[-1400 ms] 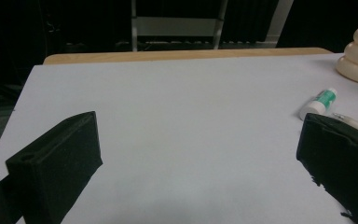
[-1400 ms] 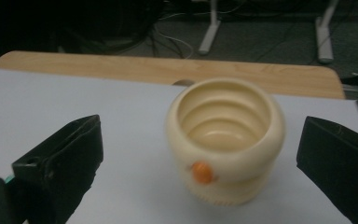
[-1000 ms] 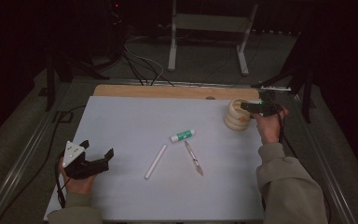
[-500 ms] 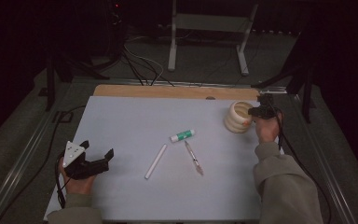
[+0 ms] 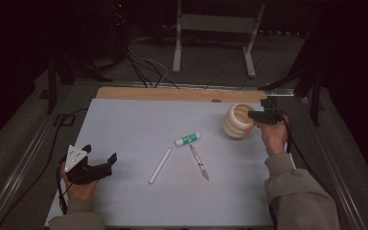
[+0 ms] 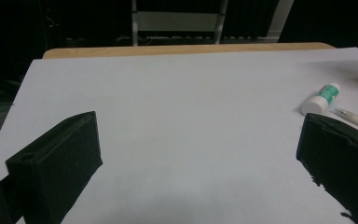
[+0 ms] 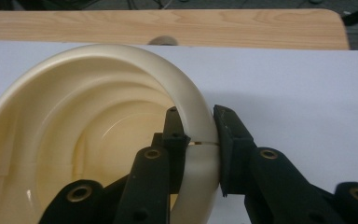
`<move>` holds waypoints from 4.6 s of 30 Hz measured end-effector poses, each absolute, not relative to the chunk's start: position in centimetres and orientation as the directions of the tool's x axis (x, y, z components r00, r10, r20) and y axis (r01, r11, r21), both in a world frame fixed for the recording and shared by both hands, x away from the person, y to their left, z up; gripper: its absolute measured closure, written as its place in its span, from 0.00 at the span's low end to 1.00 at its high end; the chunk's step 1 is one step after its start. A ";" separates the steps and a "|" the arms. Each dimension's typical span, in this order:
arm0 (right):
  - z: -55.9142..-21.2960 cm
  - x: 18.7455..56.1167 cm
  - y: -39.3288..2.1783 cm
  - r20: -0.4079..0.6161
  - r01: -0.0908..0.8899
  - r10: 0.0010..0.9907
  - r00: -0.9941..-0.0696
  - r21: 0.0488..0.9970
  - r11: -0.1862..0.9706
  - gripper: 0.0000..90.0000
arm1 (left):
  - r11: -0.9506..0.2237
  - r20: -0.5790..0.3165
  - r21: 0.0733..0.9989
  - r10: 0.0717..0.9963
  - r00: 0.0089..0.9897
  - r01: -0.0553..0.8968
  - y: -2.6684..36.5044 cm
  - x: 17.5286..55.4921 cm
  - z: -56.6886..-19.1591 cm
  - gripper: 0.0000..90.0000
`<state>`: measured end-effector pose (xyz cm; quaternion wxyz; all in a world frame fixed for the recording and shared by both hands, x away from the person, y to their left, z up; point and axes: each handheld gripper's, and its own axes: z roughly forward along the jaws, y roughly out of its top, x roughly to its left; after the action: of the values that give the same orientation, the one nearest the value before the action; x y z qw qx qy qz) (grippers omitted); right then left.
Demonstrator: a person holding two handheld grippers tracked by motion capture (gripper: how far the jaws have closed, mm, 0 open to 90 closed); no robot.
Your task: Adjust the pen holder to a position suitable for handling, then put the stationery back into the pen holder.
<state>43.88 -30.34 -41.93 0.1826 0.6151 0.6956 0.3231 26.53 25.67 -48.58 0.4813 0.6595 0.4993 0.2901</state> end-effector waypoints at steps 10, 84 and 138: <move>-41.7 41.2 -26.6 0.141 0.732 0.943 -0.302 0.667 0.135 0.85 | -0.042 -0.096 0.924 0.937 0.336 0.381 25.6 26.5 -48.6 0.00; -46.4 31.1 -28.6 0.082 0.427 0.893 -0.443 0.895 0.129 0.00 | -0.057 -0.086 0.916 0.939 0.333 0.397 25.4 26.5 -48.8 0.00; -48.7 28.2 -28.9 0.057 0.341 0.852 -0.520 0.928 0.146 0.00 | -0.085 -0.117 0.898 0.899 0.421 0.431 20.5 28.1 -44.1 0.00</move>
<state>28.25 -28.86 -48.71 0.2544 0.4185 0.7130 0.5018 28.12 20.47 -44.09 0.4777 0.6947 0.4789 0.2448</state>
